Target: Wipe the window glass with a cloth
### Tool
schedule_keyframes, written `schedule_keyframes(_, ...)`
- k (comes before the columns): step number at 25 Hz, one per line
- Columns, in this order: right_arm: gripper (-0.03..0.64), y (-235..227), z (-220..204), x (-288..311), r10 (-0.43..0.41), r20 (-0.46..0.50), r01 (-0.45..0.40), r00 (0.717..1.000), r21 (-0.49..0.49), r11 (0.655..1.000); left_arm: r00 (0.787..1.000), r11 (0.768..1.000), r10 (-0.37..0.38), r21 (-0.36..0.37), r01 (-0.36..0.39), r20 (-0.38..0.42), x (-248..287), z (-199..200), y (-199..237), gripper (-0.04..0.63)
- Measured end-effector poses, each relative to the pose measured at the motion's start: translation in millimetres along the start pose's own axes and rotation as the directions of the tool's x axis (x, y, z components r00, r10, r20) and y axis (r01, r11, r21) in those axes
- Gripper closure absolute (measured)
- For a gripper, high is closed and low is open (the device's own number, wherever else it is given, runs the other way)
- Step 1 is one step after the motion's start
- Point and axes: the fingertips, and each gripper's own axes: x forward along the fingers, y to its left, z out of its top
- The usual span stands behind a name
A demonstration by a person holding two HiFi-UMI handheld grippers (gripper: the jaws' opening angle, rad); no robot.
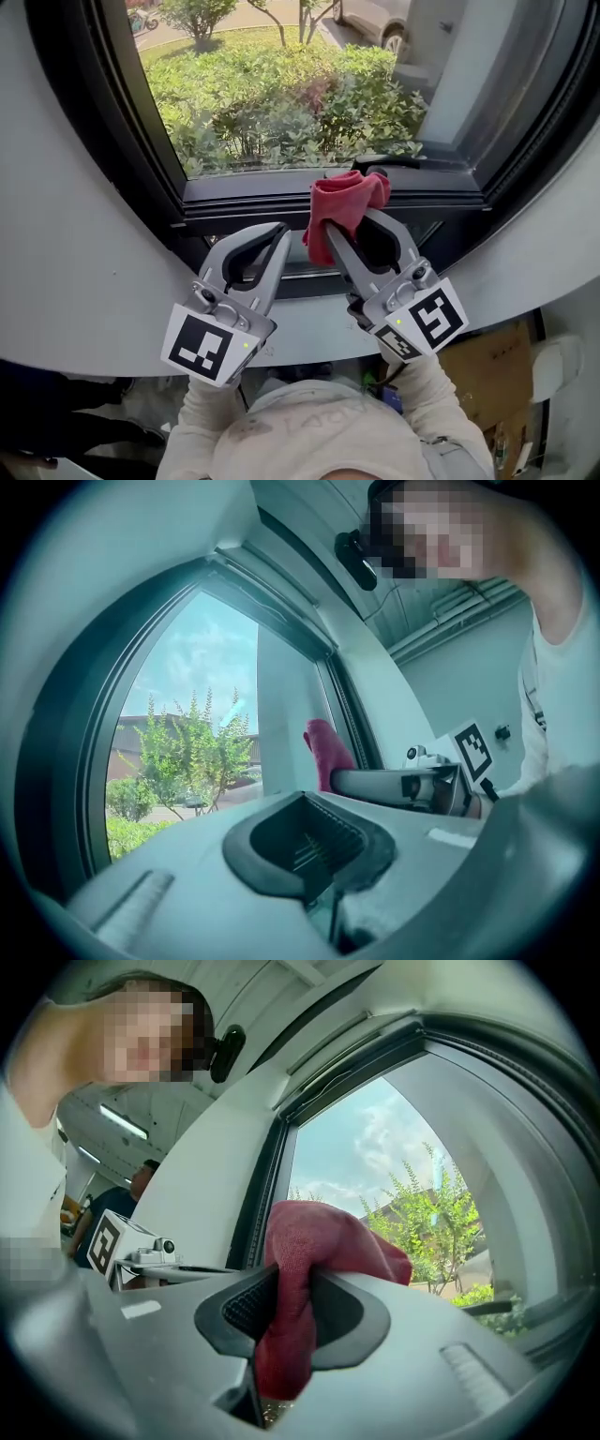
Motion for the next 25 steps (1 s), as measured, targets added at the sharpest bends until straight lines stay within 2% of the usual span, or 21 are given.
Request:
schedule_keyframes(4,0.502,-1.2,11.0,-2.0,0.004,0.022,-0.004,1.000,-0.011,1.000,1.000,1.000,-0.001,0.000,0.001,0.011,-0.4,1.5,-0.7,0.595)
schedule_keyframes(10,0.502,0.2,4.2,-5.0,-0.004,0.010,0.003,1.000,0.019,1.000,1.000,1.000,0.008,0.008,-0.008,0.007,-3.8,5.2,-1.5,0.595)
schedule_keyframes(13,0.502,1.7,4.7,-4.5,0.001,0.011,-0.001,1.000,0.018,1.000,0.999,1.000,0.028,0.007,-0.028,-0.031,-6.8,1.9,0.8,0.595)
schedule_keyframes(17,0.503,3.0,6.3,-5.5,0.007,0.014,-0.008,1.000,0.018,1.000,1.000,1.000,0.019,0.015,-0.019,0.012,-6.9,8.7,-2.0,0.595)
schedule_keyframes(25,0.503,5.3,6.4,-8.8,0.008,0.016,-0.009,1.000,0.016,1.000,1.000,1.000,0.013,0.015,-0.013,0.020,-5.0,9.5,-4.7,0.595)
